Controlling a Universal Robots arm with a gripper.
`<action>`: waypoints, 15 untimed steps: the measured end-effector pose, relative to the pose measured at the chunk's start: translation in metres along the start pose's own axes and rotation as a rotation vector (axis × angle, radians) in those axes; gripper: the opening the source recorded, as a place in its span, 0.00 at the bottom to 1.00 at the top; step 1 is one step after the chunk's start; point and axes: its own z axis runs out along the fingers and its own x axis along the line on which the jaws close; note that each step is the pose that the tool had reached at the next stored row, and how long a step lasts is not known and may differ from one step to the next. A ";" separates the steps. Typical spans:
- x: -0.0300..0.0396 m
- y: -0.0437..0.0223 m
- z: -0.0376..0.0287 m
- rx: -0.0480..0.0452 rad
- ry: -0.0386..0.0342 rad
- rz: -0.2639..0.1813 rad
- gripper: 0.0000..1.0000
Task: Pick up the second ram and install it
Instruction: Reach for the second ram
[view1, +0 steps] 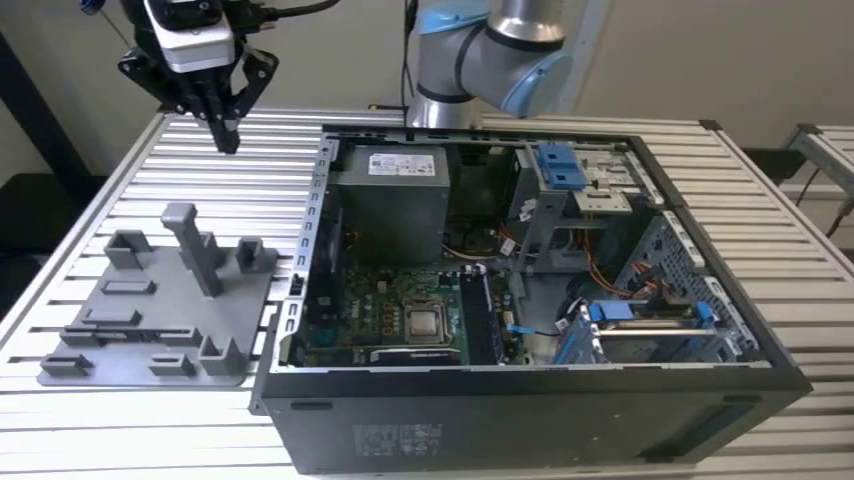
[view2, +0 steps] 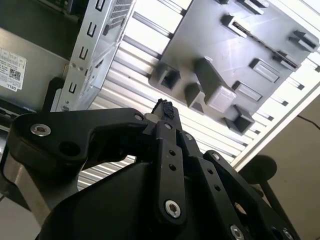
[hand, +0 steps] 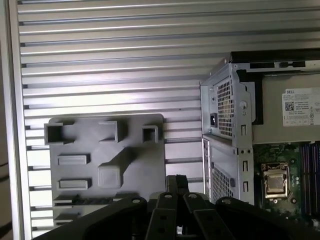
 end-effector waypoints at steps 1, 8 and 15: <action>0.0020 -0.0001 0.0000 0.0000 -0.0001 0.000 0.11; 0.0185 -0.0013 -0.0003 0.0000 0.0000 0.000 0.11; 0.0354 -0.0025 -0.0006 0.0000 0.0001 0.000 0.11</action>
